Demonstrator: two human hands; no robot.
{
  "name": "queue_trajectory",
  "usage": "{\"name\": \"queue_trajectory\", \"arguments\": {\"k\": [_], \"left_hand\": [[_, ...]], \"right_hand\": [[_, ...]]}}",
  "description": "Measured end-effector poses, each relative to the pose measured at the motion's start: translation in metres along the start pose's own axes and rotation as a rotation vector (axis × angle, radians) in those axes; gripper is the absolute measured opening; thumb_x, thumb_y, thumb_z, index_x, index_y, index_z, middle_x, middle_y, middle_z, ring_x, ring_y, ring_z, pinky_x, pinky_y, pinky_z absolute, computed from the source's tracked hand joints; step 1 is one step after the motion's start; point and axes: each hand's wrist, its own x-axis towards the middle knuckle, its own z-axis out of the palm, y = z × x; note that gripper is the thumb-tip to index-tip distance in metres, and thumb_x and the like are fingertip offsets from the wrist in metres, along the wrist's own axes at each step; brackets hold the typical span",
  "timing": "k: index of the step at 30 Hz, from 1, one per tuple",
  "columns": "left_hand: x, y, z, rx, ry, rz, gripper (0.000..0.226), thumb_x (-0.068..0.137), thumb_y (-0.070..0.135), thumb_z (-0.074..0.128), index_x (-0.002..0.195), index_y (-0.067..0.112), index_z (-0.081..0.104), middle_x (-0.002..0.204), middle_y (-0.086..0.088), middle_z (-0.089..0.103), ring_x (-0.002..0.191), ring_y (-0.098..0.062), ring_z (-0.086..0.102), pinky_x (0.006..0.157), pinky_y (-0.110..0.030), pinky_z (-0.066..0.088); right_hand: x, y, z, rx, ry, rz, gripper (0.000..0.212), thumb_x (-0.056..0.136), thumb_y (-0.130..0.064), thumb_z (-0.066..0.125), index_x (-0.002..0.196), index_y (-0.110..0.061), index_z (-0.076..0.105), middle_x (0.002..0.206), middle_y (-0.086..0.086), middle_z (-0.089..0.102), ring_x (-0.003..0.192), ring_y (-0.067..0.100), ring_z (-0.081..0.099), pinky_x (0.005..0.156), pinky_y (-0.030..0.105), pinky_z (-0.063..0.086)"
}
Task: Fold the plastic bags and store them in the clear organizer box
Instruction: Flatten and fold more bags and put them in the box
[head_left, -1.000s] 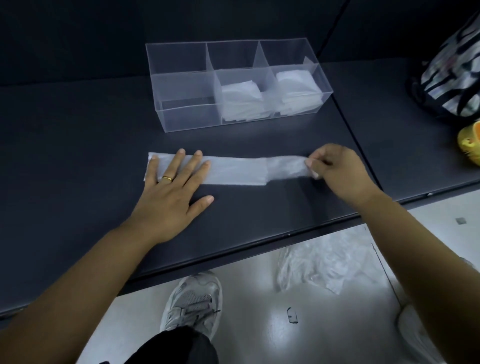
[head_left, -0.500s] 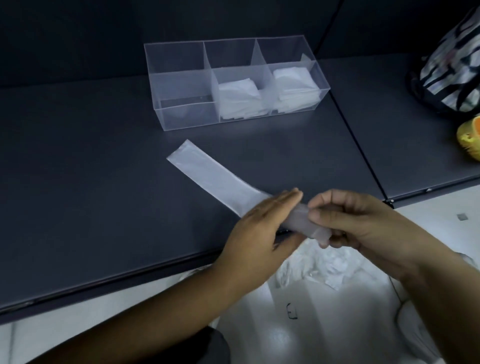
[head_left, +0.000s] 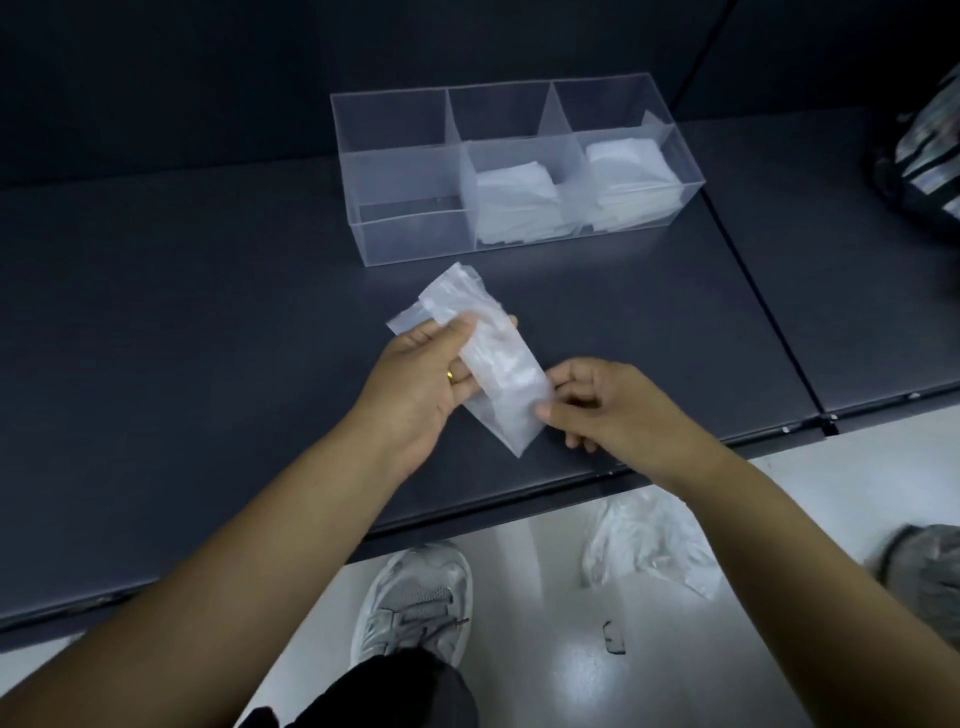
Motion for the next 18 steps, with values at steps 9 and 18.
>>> {"name": "queue_trajectory", "arguments": {"k": [9,18], "left_hand": [[0.035,0.017,-0.026,0.309,0.394,0.06,0.013,0.095,0.013,0.058,0.086,0.008,0.066,0.085,-0.01,0.068,0.061,-0.01,0.068,0.055,-0.018,0.054],[-0.024,-0.036,-0.014,1.344,-0.235,0.689,0.064,0.083,0.048,0.063,0.133,0.009,0.053,0.135,-0.002,0.054,0.126,-0.014,0.043,0.106,-0.013,0.022]], "right_hand": [[0.01,0.002,0.012,-0.054,0.169,0.071,0.008,0.085,-0.012,0.067,0.091,-0.014,0.063,0.066,-0.005,0.07,0.048,0.003,0.057,0.045,0.01,0.04],[0.012,-0.007,0.012,-0.041,0.196,0.101,0.01,0.086,-0.016,0.067,0.09,-0.011,0.059,0.052,-0.005,0.064,0.044,0.005,0.055,0.044,0.011,0.038]]}}
